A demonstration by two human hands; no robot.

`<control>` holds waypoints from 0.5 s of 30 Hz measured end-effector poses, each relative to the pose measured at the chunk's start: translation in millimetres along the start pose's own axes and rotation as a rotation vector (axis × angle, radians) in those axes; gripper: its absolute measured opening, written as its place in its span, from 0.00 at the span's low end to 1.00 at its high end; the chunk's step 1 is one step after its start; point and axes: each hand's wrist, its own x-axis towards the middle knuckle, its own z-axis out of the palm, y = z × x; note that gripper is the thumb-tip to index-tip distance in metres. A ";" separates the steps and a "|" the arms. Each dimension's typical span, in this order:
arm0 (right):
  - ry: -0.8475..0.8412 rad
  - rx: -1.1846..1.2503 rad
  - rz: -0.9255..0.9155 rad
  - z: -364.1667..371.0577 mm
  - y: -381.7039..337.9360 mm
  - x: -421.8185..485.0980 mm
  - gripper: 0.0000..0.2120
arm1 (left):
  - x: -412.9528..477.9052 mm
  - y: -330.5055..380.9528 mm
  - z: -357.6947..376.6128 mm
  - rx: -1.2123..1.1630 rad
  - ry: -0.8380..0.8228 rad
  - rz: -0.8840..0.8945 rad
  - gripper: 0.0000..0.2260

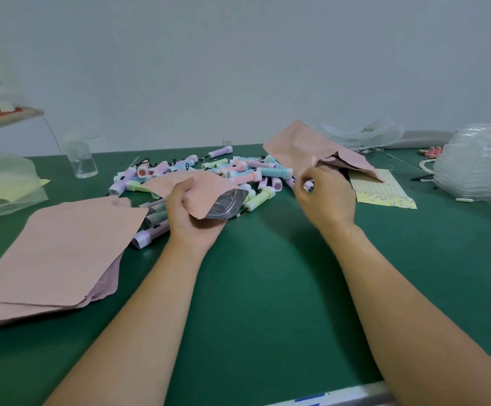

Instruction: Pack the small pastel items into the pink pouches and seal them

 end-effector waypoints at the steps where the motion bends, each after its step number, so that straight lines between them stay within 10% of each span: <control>1: -0.074 -0.165 0.051 2.8 16.0 4.8 0.12 | -0.5 -1.9 0.7 -0.003 0.001 -0.007 0.19; 5: -0.306 -0.279 0.166 7.5 55.5 14.2 0.29 | -3.1 -8.1 4.2 0.034 -0.010 -0.024 0.20; 10: -0.569 -0.342 0.133 16.7 66.3 16.0 0.25 | -2.1 -6.1 2.4 0.027 -0.015 -0.015 0.20; 15: -0.207 -0.364 0.140 16.5 56.1 20.9 0.18 | -1.7 -7.7 2.5 0.013 0.013 -0.018 0.22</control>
